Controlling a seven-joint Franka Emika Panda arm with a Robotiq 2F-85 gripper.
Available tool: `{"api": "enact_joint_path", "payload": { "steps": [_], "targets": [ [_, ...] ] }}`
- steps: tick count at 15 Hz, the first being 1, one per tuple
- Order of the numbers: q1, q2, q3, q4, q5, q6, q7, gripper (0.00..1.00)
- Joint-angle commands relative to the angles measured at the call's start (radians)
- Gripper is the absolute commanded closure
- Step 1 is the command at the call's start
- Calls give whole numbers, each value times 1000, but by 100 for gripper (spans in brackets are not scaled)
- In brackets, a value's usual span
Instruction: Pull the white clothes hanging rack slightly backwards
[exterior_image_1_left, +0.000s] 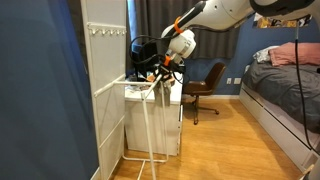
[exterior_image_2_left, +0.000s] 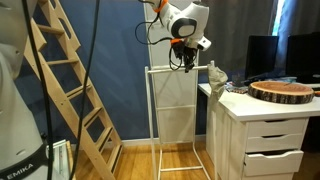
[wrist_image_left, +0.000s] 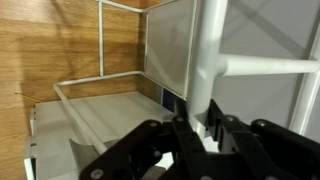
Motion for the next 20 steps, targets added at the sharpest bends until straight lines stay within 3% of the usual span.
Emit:
{"api": "enact_joint_path", "payload": {
  "steps": [1, 20],
  "targets": [
    [-14, -153, 7, -156, 24, 26, -8, 94],
    [1, -431, -21, -529, 40, 151, 118, 94]
  ]
}}
